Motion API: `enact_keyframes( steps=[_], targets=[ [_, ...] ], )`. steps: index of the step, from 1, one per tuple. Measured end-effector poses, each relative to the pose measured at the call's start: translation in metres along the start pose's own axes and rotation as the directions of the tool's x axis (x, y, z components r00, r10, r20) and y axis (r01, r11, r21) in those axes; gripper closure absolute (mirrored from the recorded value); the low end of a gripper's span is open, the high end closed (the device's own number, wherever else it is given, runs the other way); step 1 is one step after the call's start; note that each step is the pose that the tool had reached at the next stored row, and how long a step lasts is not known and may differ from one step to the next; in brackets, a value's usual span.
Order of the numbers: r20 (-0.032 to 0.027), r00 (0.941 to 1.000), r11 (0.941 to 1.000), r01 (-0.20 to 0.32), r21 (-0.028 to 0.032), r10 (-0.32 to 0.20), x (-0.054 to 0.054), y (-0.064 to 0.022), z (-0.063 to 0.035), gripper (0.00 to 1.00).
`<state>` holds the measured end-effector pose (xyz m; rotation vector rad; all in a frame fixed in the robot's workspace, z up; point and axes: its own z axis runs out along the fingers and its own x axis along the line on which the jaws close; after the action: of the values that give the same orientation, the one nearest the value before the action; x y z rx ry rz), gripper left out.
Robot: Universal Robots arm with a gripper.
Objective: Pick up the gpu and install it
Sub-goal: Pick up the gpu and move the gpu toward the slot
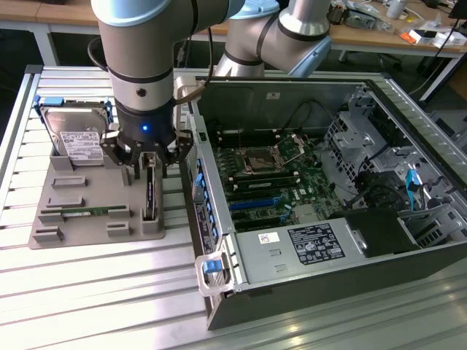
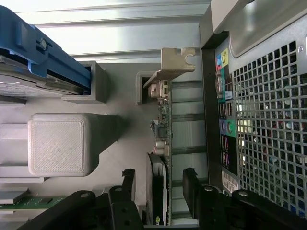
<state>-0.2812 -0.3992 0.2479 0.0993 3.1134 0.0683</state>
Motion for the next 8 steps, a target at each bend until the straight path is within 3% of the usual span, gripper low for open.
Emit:
enact_keyframes(
  steps=[2, 3, 8],
  targets=[
    [0.0, 1.0, 1.0, 0.0, 0.0, 0.0, 0.0, 0.0, 0.0, 0.69],
    [-0.0002, 1.0, 1.0, 0.0, 0.0, 0.0, 0.0, 0.0, 0.0, 0.73],
    [0.0, 1.0, 1.0, 0.0, 0.0, 0.0, 0.0, 0.0, 0.0002, 0.73]
  ],
)
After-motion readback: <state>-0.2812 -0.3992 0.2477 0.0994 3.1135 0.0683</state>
